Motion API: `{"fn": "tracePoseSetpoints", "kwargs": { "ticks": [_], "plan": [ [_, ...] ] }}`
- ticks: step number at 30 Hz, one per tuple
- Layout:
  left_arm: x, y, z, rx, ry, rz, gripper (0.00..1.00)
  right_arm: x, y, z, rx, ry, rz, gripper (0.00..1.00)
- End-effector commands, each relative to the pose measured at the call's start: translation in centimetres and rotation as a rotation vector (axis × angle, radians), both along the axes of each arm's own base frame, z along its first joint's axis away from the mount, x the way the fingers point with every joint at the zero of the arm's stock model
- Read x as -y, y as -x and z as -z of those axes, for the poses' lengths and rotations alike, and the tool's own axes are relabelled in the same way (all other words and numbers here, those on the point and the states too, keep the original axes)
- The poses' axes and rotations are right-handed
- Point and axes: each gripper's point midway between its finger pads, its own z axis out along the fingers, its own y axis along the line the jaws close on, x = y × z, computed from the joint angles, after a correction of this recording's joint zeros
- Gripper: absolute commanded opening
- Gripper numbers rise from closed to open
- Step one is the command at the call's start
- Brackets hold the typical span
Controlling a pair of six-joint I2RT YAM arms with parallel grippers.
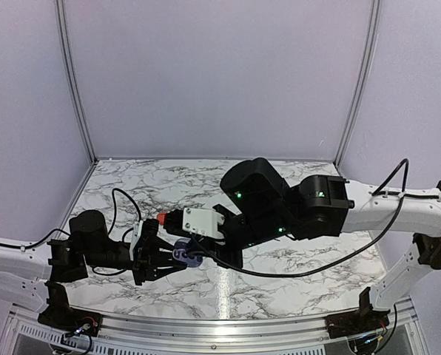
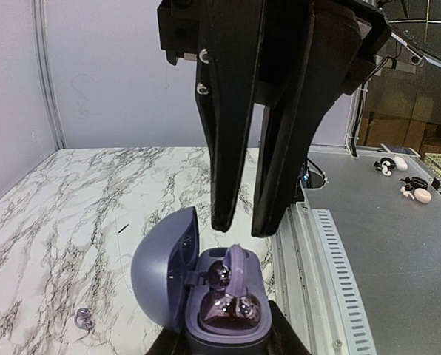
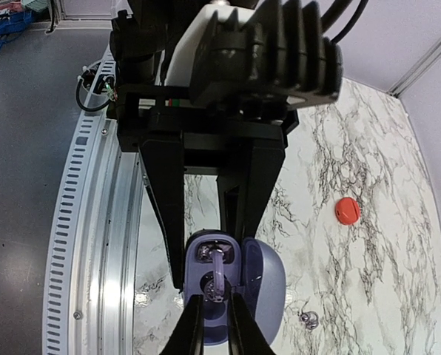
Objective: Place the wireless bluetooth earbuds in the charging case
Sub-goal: Adjust the left earbud in the left side groove of the charging case.
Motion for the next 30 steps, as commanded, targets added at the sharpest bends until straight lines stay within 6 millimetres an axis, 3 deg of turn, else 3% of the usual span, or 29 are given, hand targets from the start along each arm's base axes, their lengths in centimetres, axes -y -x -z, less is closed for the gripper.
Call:
{"fn": "tracePoseSetpoints", "kwargs": {
  "ticks": [1, 21, 30],
  "plan": [
    [0.2, 0.2, -2.2, 0.041, 0.069, 0.014, 0.0, -0.3, -0.4, 0.1, -0.001, -0.001, 0.008, 0.12],
    [0.0, 0.2, -2.1, 0.043, 0.07, 0.008, 0.0, -0.8, -0.3, 2.3, -0.016, 0.058, -0.01, 0.05],
    [0.2, 0.0, -1.9, 0.037, 0.062, 0.001, 0.0, -0.3, -0.2, -1.5, 0.002, -0.026, -0.006, 0.08]
  ]
}}
